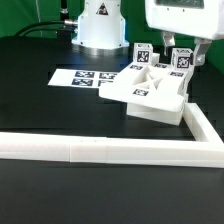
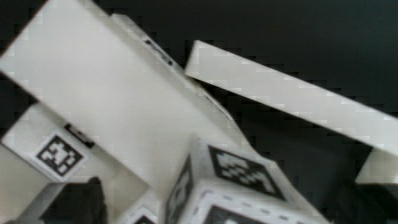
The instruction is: Assemble chair
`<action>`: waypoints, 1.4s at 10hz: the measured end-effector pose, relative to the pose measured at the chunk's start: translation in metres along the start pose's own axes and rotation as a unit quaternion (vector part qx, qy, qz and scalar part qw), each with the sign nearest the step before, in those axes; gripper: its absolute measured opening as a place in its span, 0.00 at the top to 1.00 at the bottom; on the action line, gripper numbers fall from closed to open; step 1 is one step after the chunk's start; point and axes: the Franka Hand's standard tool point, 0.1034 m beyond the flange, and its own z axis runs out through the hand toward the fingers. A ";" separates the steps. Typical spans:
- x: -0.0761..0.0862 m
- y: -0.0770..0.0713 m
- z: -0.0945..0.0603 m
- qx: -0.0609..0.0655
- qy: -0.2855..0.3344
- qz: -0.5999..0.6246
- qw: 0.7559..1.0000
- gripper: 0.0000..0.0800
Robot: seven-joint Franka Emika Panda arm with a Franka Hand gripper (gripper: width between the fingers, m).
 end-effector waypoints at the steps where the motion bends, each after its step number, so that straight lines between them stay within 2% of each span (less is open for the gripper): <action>1: -0.001 0.000 0.000 -0.003 0.000 -0.048 0.999 0.19; 3: -0.002 -0.001 -0.001 -0.015 0.007 -0.122 0.992 0.19; 5: -0.002 -0.002 -0.002 -0.023 0.012 -0.209 0.978 0.19; 6: -0.004 -0.003 -0.002 -0.023 0.012 -0.226 0.974 0.19; 9: -0.002 -0.002 -0.002 -0.024 0.010 -0.347 0.938 0.19; 10: -0.001 -0.002 -0.002 -0.024 0.009 -0.377 0.926 0.30; 11: -0.001 -0.002 -0.002 -0.024 0.009 -0.385 0.922 0.47; 12: -0.001 -0.002 -0.002 -0.024 0.009 -0.383 0.923 0.47; 13: -0.001 -0.002 -0.002 -0.024 0.009 -0.383 0.923 0.64; 14: -0.001 -0.002 -0.002 -0.024 0.009 -0.383 0.923 0.64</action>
Offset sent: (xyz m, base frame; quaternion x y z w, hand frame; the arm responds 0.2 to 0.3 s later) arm 0.0050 -0.0004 0.0054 -0.0450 0.0213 -0.2409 0.9693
